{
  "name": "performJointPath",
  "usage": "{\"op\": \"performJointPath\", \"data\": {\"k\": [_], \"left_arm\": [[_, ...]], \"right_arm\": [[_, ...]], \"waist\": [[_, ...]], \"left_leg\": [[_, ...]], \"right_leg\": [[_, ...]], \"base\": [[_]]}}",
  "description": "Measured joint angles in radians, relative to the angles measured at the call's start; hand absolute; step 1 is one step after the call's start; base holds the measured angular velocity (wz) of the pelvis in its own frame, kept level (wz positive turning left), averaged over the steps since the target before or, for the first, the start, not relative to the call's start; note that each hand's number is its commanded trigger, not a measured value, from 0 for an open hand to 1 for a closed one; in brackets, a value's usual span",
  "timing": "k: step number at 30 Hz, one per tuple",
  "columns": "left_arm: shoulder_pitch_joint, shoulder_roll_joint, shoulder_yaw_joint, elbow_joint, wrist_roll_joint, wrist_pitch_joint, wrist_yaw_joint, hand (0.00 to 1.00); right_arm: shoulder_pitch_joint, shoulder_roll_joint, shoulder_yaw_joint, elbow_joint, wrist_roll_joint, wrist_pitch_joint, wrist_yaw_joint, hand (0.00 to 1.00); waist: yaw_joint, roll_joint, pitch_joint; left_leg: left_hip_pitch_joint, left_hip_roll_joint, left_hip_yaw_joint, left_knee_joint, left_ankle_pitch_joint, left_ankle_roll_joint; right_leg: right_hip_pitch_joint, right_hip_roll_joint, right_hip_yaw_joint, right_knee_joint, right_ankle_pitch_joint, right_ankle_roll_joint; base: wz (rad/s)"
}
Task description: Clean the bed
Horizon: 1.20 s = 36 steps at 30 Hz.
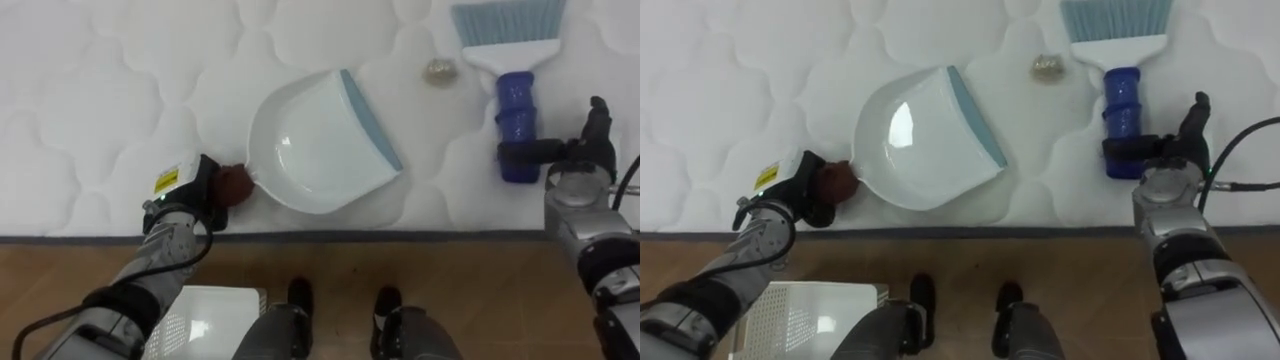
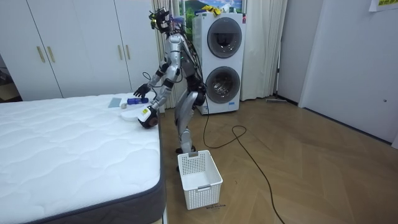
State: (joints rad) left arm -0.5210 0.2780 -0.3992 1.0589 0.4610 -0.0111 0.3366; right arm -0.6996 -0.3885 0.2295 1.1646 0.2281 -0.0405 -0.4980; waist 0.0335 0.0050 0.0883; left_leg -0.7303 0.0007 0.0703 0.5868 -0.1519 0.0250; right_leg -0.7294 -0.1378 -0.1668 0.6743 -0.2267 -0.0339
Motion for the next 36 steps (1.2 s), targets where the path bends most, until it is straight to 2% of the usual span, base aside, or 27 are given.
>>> {"op": "performJointPath", "data": {"k": [4,13,17,21,30,36], "left_arm": [[-0.006,0.0,-0.001,0.0,0.001,0.018,0.0,1.0],[-0.027,0.001,-0.028,-0.005,-0.018,0.049,-0.025,1.0],[-0.027,0.001,-0.049,-0.016,-0.02,0.056,-0.037,1.0],[-0.026,0.001,-0.077,-0.016,-0.022,0.058,-0.035,1.0],[-0.023,0.001,-0.078,-0.019,-0.035,0.056,-0.034,1.0],[-0.016,0.0,-0.078,-0.027,-0.033,0.056,-0.033,1.0]], "right_arm": [[-0.011,0.0,0.006,0.001,-0.038,0.02,-0.002,0.0],[-0.026,-0.001,0.025,0.001,-0.037,0.026,-0.004,0.0],[-0.028,0.0,0.05,0.0,-0.044,0.03,-0.004,0.0],[-0.03,0.001,0.083,0.0,-0.044,0.03,-0.004,0.0],[-0.084,0.003,0.082,-0.002,-0.03,0.025,-0.014,0.0],[-0.087,0.003,0.064,-0.008,0.075,0.016,-0.016,0.0]], "waist": [[0.002,0.0,0.0],[0.014,0.015,-0.0022],[0.042,0.018,-0.0026],[0.058,0.019,-0.003],[0.059,0.021,-0.0021],[0.059,0.021,-0.0022]], "left_leg": [[-0.011,0.002,-0.002,0.012,-0.001,-0.002],[-0.024,0.004,-0.02,0.018,0.002,-0.011],[-0.019,0.003,-0.016,0.011,0.004,-0.014],[-0.016,0.001,-0.018,-0.001,0.007,-0.018],[-0.014,0.003,-0.019,-0.001,0.007,-0.018],[-0.008,0.001,-0.019,-0.006,0.007,-0.018]], "right_leg": [[-0.007,0.001,-0.007,0.011,-0.004,-0.005],[-0.014,0.002,-0.021,0.02,-0.006,-0.014],[-0.017,0.002,-0.014,0.023,-0.008,-0.017],[-0.018,0.0,-0.013,0.023,-0.01,-0.019],[-0.011,-0.002,-0.025,0.021,-0.015,-0.022],[-0.009,-0.015,-0.032,0.023,-0.018,-0.021]], "base": [[0.02],[0.03],[-0.01],[0.04],[0.02],[0.0]]}}
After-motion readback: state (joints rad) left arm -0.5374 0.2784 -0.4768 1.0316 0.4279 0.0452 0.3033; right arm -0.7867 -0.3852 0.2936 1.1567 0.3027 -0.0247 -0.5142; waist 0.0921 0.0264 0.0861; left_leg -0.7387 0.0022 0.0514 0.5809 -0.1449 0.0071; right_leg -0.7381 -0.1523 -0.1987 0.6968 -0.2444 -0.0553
